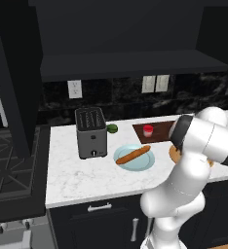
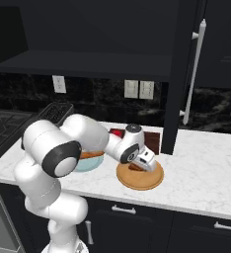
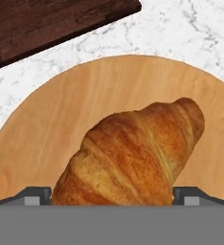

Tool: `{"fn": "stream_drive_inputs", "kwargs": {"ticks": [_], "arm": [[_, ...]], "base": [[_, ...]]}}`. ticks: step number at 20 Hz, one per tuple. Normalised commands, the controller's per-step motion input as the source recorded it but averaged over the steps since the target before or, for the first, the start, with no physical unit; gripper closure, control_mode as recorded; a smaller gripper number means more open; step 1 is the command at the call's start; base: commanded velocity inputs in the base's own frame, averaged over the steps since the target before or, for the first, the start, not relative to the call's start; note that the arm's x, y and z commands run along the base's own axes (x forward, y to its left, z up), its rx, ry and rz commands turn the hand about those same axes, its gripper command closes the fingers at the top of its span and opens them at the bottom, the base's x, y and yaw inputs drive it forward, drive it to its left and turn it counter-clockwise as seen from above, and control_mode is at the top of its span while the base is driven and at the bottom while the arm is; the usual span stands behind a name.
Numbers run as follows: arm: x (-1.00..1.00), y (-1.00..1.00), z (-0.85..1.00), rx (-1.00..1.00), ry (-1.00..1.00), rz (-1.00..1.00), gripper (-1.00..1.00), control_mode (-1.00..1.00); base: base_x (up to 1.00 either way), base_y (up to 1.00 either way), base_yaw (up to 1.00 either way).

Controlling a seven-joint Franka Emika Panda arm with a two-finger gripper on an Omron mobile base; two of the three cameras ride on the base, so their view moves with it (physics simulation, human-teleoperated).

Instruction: From the different types of pastries on the counter, select a croissant and place it on the cutting board. Then retrieve a jar of jam from the cabinet and place it alongside the croissant on the cutting board.

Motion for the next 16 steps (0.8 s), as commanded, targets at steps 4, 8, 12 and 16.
{"fn": "stream_drive_inputs", "kwargs": {"ticks": [4,8,12,16], "arm": [[0.21,-0.19,-0.03,0.04,0.02,0.0,1.0,-1.0],[0.0,-0.06,-0.12,0.01,0.0,0.0,1.0,-1.0],[-0.09,-0.02,0.13,0.01,0.0,-0.02,1.0,-1.0],[-0.18,0.0,1.0,0.0,-0.01,0.0,1.0,-1.0]], "base": [[0.0,0.0,0.0],[0.0,0.0,0.0],[0.0,0.0,0.0],[0.0,0.0,0.0]]}}
